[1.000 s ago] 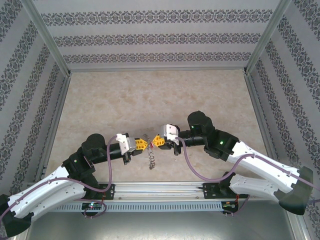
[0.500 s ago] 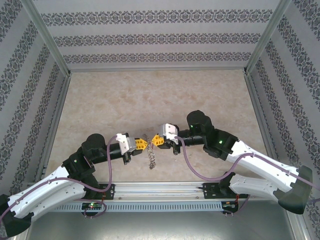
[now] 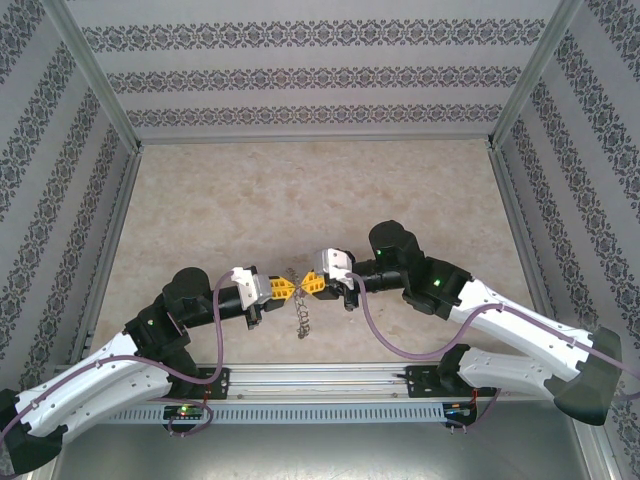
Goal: Put the keys on the keyring
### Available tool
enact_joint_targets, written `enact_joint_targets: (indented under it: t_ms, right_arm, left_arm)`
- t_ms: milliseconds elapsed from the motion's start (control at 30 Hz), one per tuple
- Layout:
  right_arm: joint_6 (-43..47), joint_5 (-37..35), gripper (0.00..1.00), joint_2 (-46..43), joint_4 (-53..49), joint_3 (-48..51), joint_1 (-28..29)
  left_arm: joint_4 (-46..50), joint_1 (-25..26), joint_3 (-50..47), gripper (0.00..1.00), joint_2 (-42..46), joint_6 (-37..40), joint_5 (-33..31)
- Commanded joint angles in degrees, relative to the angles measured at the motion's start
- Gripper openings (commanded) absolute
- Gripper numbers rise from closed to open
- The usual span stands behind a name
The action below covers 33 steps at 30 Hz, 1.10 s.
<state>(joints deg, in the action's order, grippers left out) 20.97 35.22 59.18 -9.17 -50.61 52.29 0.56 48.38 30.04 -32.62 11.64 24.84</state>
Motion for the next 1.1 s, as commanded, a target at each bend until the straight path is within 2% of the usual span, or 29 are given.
enact_joint_targets:
  t_ms: [0, 700, 1067]
  right_arm:
    - [0.03, 0.32, 0.00, -1.78, 1.39, -1.06, 0.44]
    - [1.26, -1.51, 0.00, -0.82, 1.53, -0.98, 0.53]
    - [1.68, 0.41, 0.00, -0.56, 1.11, -1.24, 0.68]
  left_arm:
    - [-3.26, 0.66, 1.24, 0.00, 0.89, 1.22, 0.47]
    - [-3.19, 0.66, 1.48, 0.00, 0.72, 1.35, 0.69]
    - [-2.93, 0.63, 1.59, 0.00, 0.89, 1.45, 0.59]
